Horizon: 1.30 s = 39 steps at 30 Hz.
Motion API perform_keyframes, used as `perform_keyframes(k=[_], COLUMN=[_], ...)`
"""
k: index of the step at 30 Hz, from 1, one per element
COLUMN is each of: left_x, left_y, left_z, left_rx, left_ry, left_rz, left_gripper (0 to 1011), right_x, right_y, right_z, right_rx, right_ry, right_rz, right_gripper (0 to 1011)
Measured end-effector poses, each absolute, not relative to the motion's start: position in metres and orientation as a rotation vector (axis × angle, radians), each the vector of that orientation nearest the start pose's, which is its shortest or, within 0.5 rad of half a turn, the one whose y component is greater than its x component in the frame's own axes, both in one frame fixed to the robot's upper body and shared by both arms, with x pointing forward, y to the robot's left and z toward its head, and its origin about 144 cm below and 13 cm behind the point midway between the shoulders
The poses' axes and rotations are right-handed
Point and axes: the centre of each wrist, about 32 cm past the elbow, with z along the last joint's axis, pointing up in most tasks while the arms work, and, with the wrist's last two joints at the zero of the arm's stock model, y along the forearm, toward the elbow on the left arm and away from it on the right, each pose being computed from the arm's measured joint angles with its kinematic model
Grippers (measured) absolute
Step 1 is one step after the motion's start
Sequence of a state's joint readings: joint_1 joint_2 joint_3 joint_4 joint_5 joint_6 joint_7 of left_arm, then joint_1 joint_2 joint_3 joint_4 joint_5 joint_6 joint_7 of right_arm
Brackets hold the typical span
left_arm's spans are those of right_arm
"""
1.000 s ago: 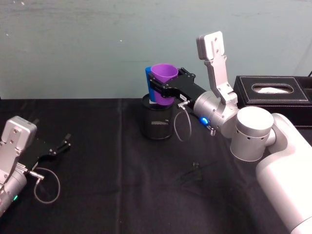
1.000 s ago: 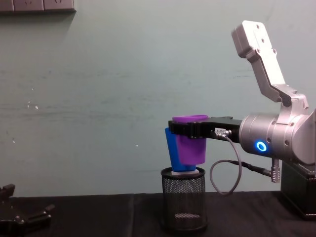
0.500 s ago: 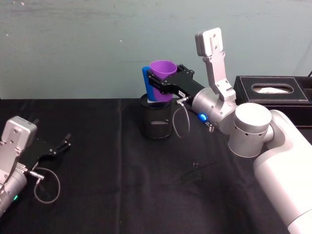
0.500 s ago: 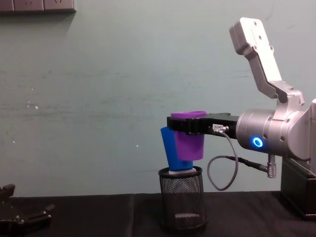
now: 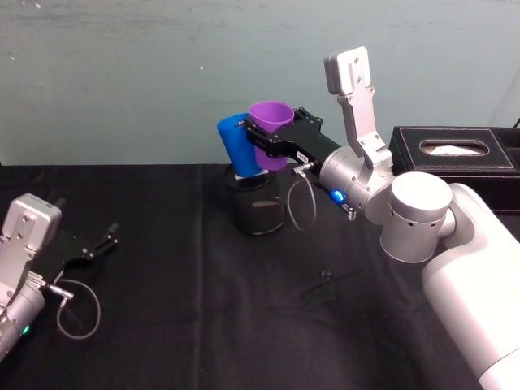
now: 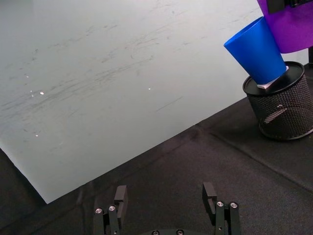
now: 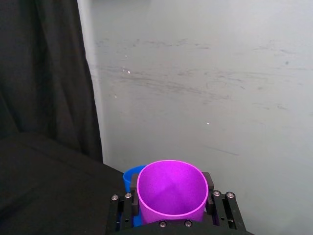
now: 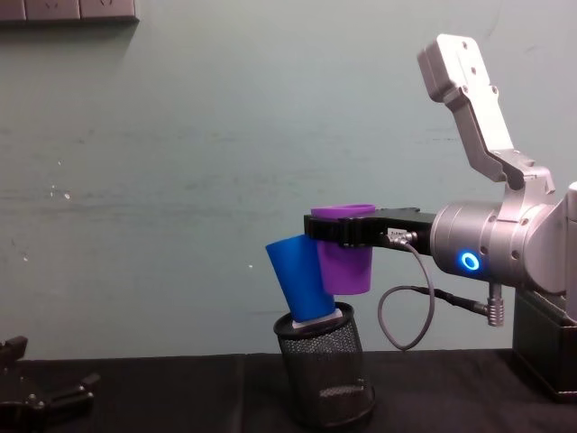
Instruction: Pick up one cup with a gripper and tap it against the other cup.
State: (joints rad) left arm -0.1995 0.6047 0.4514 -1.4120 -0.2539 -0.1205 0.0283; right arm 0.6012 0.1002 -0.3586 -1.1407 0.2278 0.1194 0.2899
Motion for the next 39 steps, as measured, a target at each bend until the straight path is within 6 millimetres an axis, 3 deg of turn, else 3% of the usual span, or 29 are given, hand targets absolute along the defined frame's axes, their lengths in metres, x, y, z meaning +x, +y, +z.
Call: perform_keyframes(k=[39], left_x=[0.4886], left_y=[0.3097], left_z=[1.1398], left_rx=[0.304], left_ry=[-0.285], left_rz=[1.248], left_gripper=[1000], right_x=[0.6075], right_y=[-0.1672], right_z=[1.2346], right_rx=[-0.043], right_ry=[-0.034], right_rz=[-1.006], right_gripper=[734])
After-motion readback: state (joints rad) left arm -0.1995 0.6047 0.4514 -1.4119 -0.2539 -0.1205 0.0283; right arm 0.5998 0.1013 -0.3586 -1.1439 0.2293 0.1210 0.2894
